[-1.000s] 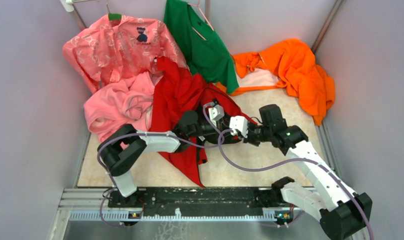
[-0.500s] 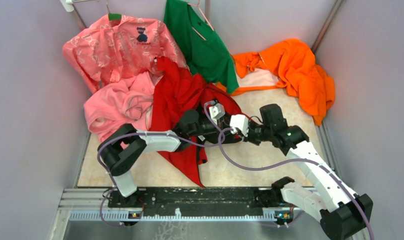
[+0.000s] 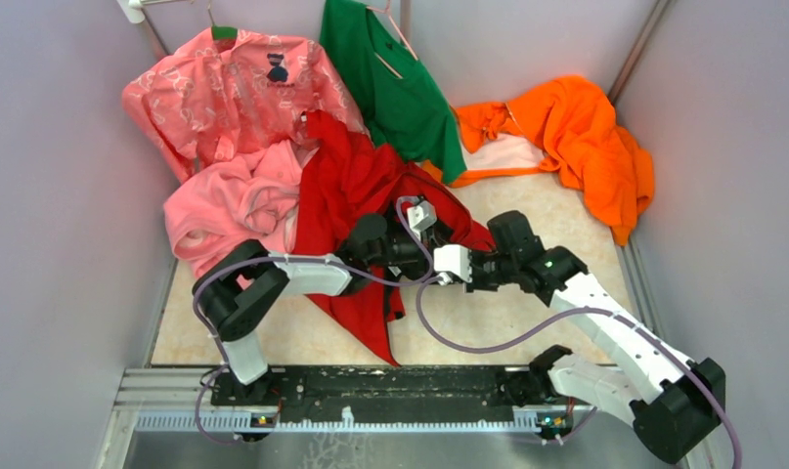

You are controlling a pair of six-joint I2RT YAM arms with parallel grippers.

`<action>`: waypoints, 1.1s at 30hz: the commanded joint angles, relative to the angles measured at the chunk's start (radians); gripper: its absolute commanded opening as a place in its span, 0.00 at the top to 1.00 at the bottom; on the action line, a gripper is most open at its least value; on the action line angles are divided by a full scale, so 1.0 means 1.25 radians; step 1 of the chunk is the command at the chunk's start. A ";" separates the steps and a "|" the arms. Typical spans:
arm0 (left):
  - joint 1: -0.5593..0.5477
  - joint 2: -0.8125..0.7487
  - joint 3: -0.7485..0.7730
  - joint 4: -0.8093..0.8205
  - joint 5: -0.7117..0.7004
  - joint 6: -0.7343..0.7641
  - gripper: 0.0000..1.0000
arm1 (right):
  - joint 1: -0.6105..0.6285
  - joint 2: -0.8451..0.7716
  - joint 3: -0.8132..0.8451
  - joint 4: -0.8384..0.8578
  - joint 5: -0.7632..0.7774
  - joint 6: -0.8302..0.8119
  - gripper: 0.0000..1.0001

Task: Zip up the jacket
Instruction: Adjust the zipper on the jacket.

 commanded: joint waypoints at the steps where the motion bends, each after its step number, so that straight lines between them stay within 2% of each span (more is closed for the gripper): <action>1: 0.034 0.009 0.002 0.131 0.008 -0.052 1.00 | 0.044 0.033 -0.016 -0.042 -0.051 0.002 1.00; 7: 0.036 0.005 -0.011 0.160 0.020 -0.054 1.00 | 0.040 0.031 -0.005 -0.034 -0.043 0.022 1.00; 14: 0.044 0.008 -0.018 0.177 0.008 -0.079 1.00 | 0.005 0.012 -0.009 -0.057 -0.094 -0.004 1.00; 17: 0.048 0.013 -0.023 0.196 0.005 -0.100 1.00 | -0.002 0.006 -0.014 -0.063 -0.111 -0.013 0.89; 20: 0.049 0.011 -0.028 0.208 0.005 -0.105 1.00 | -0.015 -0.001 -0.014 -0.085 -0.145 -0.027 0.69; 22: 0.050 0.009 -0.034 0.219 -0.001 -0.105 1.00 | -0.045 -0.009 -0.004 -0.118 -0.199 -0.054 0.57; 25: 0.054 0.008 -0.042 0.237 -0.003 -0.117 1.00 | -0.122 -0.044 0.014 -0.178 -0.292 -0.099 0.46; 28: 0.057 0.013 -0.055 0.274 -0.006 -0.144 1.00 | -0.189 -0.079 0.026 -0.213 -0.349 -0.118 0.42; 33: 0.061 0.015 -0.089 0.352 -0.008 -0.217 1.00 | -0.246 -0.090 0.035 -0.150 -0.372 -0.008 0.40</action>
